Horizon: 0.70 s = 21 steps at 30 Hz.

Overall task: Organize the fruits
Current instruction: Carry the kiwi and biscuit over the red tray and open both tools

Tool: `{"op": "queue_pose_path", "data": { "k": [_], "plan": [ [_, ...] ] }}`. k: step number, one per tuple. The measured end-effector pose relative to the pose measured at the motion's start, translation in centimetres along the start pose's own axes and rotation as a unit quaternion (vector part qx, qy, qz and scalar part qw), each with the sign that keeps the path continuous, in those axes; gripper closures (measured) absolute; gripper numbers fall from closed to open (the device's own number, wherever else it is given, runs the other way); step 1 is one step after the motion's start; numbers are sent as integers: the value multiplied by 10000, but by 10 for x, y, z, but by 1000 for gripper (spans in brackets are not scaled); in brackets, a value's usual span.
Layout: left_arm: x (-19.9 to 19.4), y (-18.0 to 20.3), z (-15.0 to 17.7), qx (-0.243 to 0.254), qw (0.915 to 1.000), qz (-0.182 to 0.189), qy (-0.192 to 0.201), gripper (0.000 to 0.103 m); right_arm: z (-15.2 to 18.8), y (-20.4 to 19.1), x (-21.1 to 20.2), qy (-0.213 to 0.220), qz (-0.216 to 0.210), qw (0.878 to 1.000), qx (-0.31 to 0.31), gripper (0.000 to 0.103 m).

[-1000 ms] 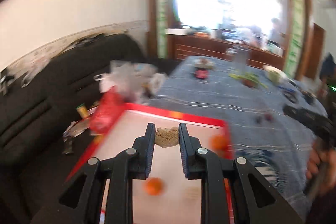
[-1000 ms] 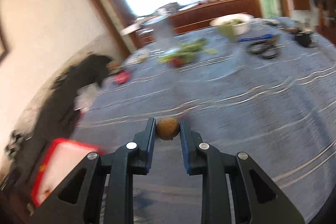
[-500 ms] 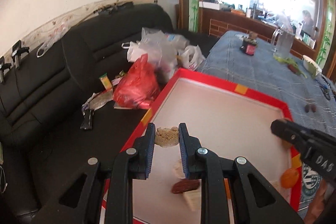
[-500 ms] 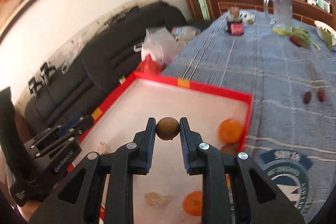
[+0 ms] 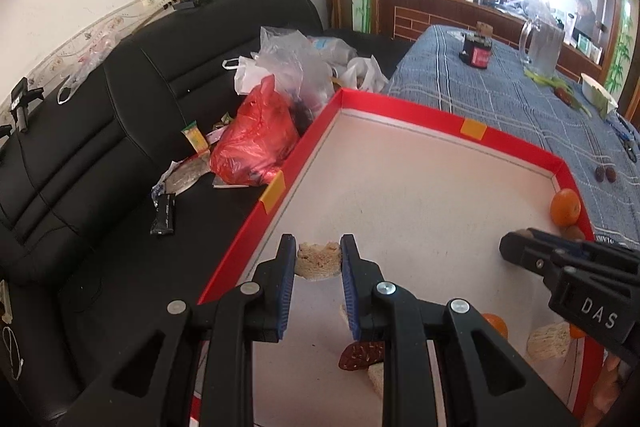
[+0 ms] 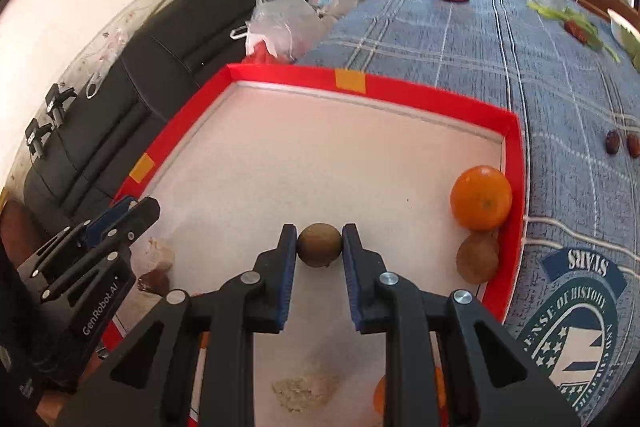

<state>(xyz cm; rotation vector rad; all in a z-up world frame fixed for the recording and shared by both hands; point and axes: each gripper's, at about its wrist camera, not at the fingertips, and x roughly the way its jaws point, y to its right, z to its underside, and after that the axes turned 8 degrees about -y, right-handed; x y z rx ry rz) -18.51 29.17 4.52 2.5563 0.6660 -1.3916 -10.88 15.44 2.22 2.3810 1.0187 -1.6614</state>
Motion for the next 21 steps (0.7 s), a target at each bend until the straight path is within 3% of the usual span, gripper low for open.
{"op": "queue_pose_path", "data": {
  "k": [8, 10, 11, 13, 18, 21],
  "plan": [
    [1, -1, 0, -47, 10000, -30, -59, 79, -1, -8, 2, -34, 236, 9997, -89, 78],
    [0, -1, 0, -64, 9999, -67, -77, 72, -2, -8, 2, -35, 234, 9997, -70, 78],
    [0, -2, 1, -117, 9998, -89, -101, 62, -2, -8, 1, -38, 218, 9997, -56, 77],
    [-7, -5, 2, -219, 9997, -71, -15, 58, 0, -5, -2, -20, 142, 9999, 11, 77],
    [-36, -1, 7, -311, 9989, 37, 346, 37, 9, -4, -35, 561, -65, 9984, -22, 76],
    [-57, 9, 10, -285, 9980, 97, 560, 28, 16, 0, -58, 858, -32, 9963, 7, 69]
  ]
}}
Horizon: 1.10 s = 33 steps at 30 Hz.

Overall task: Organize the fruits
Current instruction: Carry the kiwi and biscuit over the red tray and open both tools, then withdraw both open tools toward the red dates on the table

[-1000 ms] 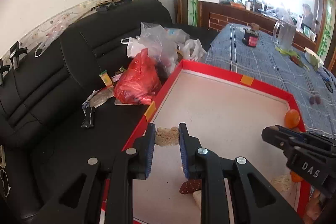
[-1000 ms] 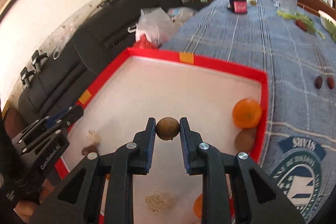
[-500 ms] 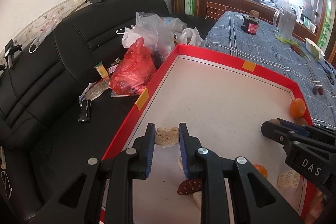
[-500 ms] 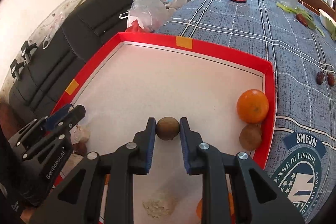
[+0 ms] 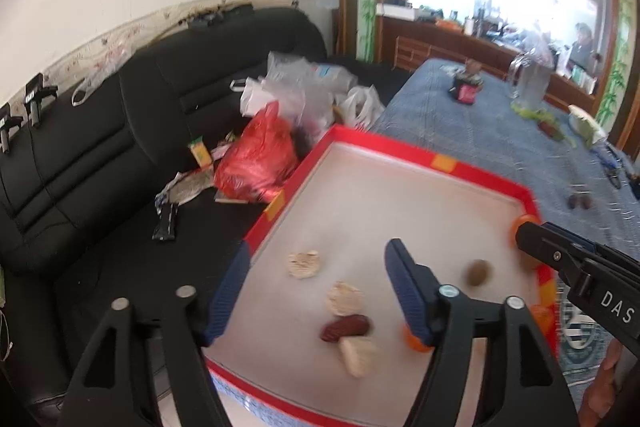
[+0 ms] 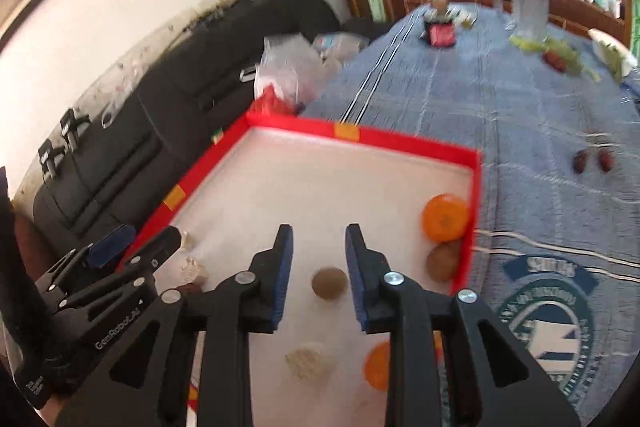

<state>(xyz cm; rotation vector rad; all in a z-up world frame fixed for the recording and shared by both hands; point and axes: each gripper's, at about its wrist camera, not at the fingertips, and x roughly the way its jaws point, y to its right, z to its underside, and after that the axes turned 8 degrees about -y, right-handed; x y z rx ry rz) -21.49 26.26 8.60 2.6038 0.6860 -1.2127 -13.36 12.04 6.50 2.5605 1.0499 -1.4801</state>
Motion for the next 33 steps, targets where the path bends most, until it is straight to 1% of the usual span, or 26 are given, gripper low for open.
{"op": "queue_pose_path", "data": {
  "k": [1, 2, 3, 8, 13, 17, 22, 25, 27, 30, 33],
  "plan": [
    [-6, 4, 1, 33, 10000, 47, 57, 26, 2, 3, -8, 86, 40, 10000, 26, 65],
    [-14, 12, 3, 96, 9998, 114, 139, 24, 4, 7, -15, 160, 63, 9998, 57, 63],
    [-20, 17, 5, 148, 9996, 157, 180, 24, 7, 12, -24, 234, 86, 9996, 118, 61],
    [-47, 56, 21, 616, 9968, 446, 235, 23, 22, 40, -58, 446, 191, 9977, 468, 61],
    [-71, 93, 46, 1139, 9912, 587, 342, 22, 50, 70, -96, 688, 335, 9940, 778, 60],
    [-88, 115, 65, 1480, 9859, 665, 404, 22, 73, 92, -124, 821, 424, 9899, 1075, 59],
    [-112, 124, 80, 1676, 9811, 807, 529, 22, 94, 105, -156, 1008, 553, 9857, 1228, 59],
    [-129, 128, 85, 1738, 9786, 862, 689, 21, 105, 109, -174, 1135, 586, 9835, 1281, 59],
    [-136, 130, 88, 1770, 9770, 898, 774, 19, 112, 112, -185, 1224, 613, 9818, 1318, 58],
    [-140, 137, 93, 1855, 9747, 931, 833, 19, 120, 117, -198, 1338, 656, 9793, 1372, 56],
    [-134, 143, 95, 1933, 9741, 899, 750, 19, 123, 126, -202, 1396, 690, 9771, 1448, 54]
  ]
}}
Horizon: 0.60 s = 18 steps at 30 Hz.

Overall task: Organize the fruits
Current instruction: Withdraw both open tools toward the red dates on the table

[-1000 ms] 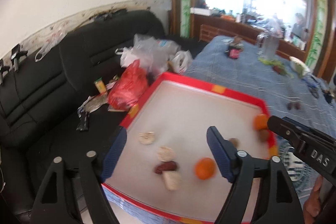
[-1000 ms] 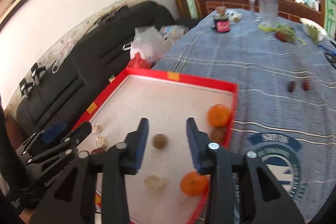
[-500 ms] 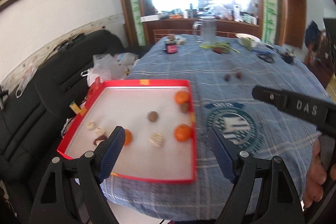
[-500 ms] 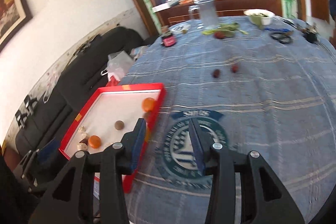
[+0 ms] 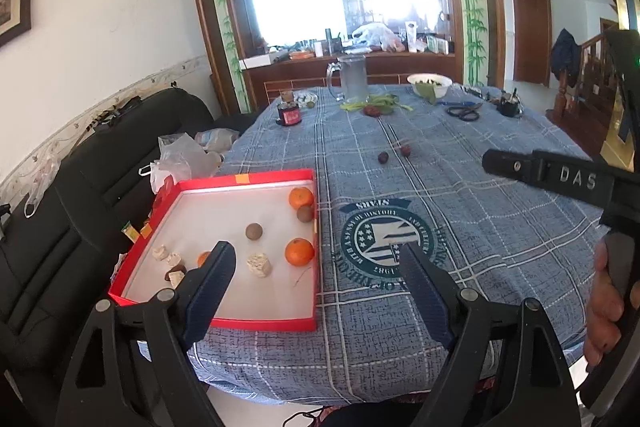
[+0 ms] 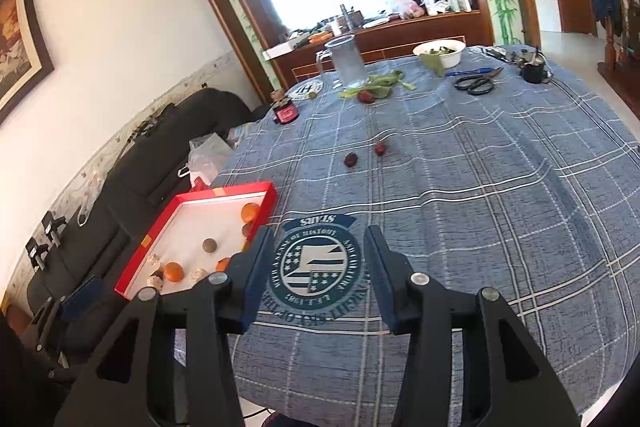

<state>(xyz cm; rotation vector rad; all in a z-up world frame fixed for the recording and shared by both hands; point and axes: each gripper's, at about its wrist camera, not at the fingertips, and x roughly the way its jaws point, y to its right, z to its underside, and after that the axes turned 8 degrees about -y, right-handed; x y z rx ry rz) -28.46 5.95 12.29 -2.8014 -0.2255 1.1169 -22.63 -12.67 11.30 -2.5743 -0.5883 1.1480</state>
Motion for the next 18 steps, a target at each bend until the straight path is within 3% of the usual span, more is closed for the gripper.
{"op": "queue_pose_path", "data": {
  "k": [18],
  "plan": [
    [18, 12, -5, 230, 9996, 13, -143, 19, -8, 29, 27, -301, 148, 9992, 232, 54]
  ]
}}
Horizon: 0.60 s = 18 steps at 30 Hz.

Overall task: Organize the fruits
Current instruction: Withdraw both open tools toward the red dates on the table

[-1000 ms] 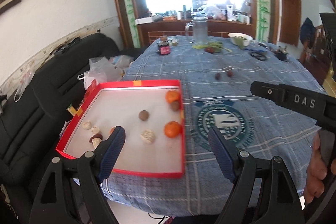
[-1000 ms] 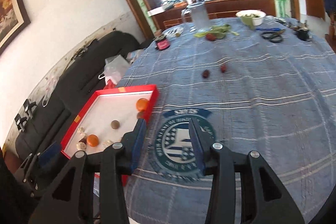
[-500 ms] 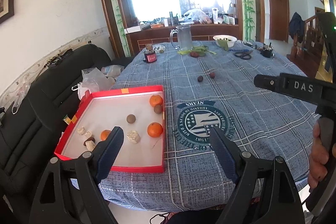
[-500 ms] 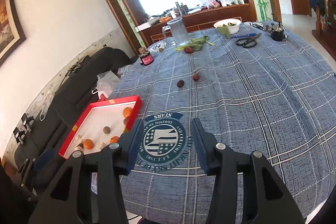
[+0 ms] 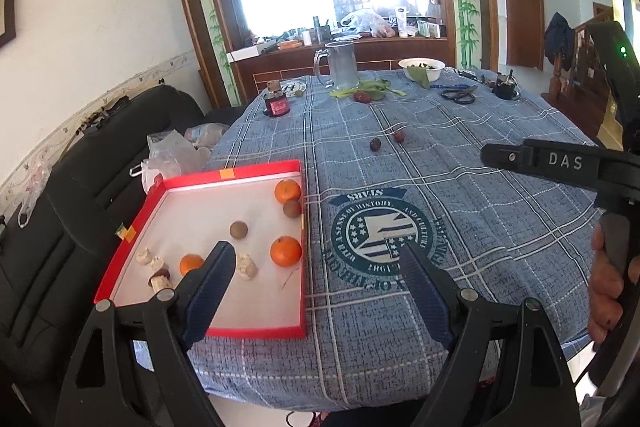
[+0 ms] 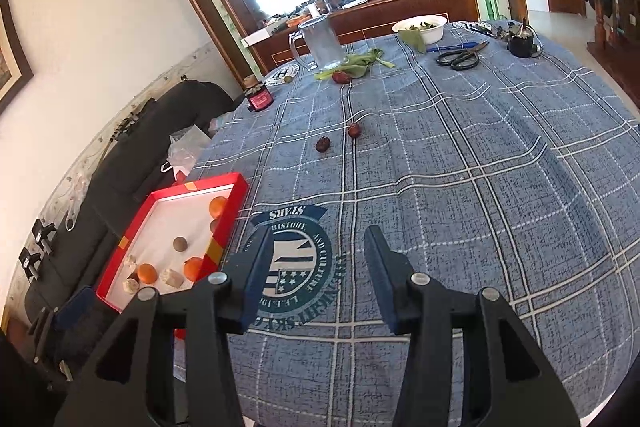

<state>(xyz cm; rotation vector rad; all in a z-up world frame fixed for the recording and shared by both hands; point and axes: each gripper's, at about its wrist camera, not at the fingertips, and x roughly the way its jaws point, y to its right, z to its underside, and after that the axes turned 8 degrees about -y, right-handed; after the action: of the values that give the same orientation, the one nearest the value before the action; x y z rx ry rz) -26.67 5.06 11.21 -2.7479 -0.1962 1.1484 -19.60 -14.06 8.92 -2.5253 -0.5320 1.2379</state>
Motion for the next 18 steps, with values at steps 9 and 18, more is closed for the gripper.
{"op": "queue_pose_path", "data": {
  "k": [9, 18],
  "plan": [
    [43, -4, -16, -55, 9996, 21, -283, 19, -27, 40, 11, -70, 239, 9995, 207, 54],
    [91, -9, -39, -142, 9978, 176, -620, 19, -78, 51, 68, -499, 58, 9981, 366, 54]
  ]
}}
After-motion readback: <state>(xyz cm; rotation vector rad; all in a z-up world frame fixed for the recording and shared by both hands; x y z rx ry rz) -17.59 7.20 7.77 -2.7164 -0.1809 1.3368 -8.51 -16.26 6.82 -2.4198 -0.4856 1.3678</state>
